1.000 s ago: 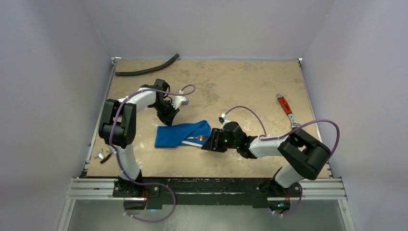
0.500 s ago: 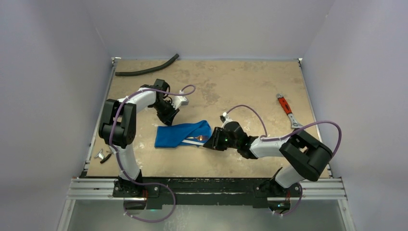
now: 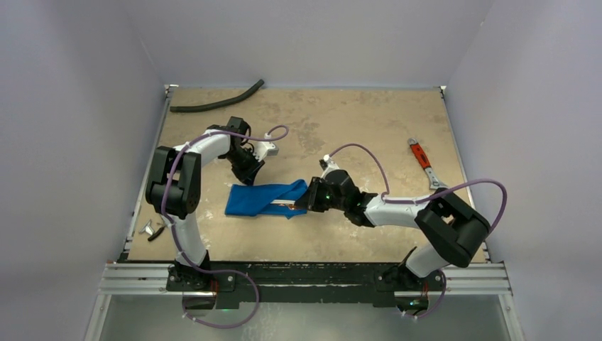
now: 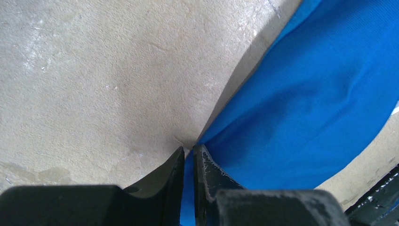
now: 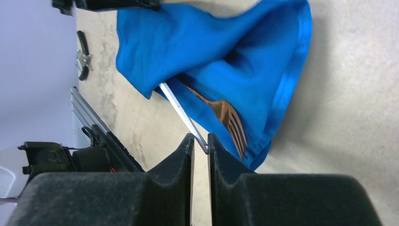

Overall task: Fold the napkin into a case and place the utensils inside
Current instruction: Move the utensils to the folded napkin.

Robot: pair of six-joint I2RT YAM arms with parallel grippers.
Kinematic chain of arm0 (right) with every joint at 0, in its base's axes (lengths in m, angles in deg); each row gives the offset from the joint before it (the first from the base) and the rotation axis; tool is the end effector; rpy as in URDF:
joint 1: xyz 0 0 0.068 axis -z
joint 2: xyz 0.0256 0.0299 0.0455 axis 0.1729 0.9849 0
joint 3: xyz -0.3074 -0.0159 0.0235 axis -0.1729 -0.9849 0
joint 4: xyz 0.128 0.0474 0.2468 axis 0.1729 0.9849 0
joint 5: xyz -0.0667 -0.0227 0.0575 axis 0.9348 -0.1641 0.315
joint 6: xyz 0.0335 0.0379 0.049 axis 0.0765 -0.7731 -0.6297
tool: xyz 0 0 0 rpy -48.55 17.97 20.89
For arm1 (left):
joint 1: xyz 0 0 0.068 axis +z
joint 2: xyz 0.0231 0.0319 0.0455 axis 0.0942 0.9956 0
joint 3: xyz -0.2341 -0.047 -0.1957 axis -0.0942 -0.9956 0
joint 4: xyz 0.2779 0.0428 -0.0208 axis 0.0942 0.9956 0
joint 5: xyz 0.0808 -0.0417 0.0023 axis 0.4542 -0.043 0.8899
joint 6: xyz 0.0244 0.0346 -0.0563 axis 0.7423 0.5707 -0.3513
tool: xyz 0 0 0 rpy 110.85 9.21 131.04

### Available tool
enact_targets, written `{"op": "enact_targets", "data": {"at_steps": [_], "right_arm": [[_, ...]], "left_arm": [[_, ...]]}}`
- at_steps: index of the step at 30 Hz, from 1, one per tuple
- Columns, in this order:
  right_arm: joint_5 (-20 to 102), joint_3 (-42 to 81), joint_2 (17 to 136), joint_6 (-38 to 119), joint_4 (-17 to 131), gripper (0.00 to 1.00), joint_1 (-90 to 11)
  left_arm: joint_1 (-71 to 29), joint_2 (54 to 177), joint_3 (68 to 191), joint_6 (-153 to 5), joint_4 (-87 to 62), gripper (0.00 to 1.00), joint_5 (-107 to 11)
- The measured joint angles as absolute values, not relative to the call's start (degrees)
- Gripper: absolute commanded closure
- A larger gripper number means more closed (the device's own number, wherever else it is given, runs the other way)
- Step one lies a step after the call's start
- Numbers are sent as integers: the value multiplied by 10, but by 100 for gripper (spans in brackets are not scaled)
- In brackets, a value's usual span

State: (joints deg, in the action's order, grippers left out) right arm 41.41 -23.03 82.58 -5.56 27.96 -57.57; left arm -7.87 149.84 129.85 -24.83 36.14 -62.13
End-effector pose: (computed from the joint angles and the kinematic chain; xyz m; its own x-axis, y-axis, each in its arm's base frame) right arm 0.2167 0.2480 0.1782 -0.8173 0.2785 -0.5045 -0.2585 0.6053 0.7529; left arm 0.3681 -0.1095 0.1584 -0.6151 0.7193 -0.3230 0.7883 0.5700 -0.2317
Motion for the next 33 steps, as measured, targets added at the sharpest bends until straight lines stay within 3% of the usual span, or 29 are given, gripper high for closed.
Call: {"op": "enact_targets", "data": {"at_steps": [8,14,18,21,28,33], "right_arm": [[413,-179,856,-41,310,88,-576],[420,-158,872,-25,343,72,-576],[435,-164,867,-17,366,52,-576],[448,-189,845,-15,370,45,-576],[474,-209,759,-11,428,44,-576],[491,-183,723,5,463,41,-571]], "left_arm": [[-79,1498,1299,-246,362,88,-621],[-79,1498,1299,-242,362,88,-621],[-79,1498,1299,-238,363,88,-621],[-79,1498,1298,-236,363,88,-621],[-78,1498,1298,-235,363,88,-619],[-76,1498,1307,-241,377,76,-609]]}}
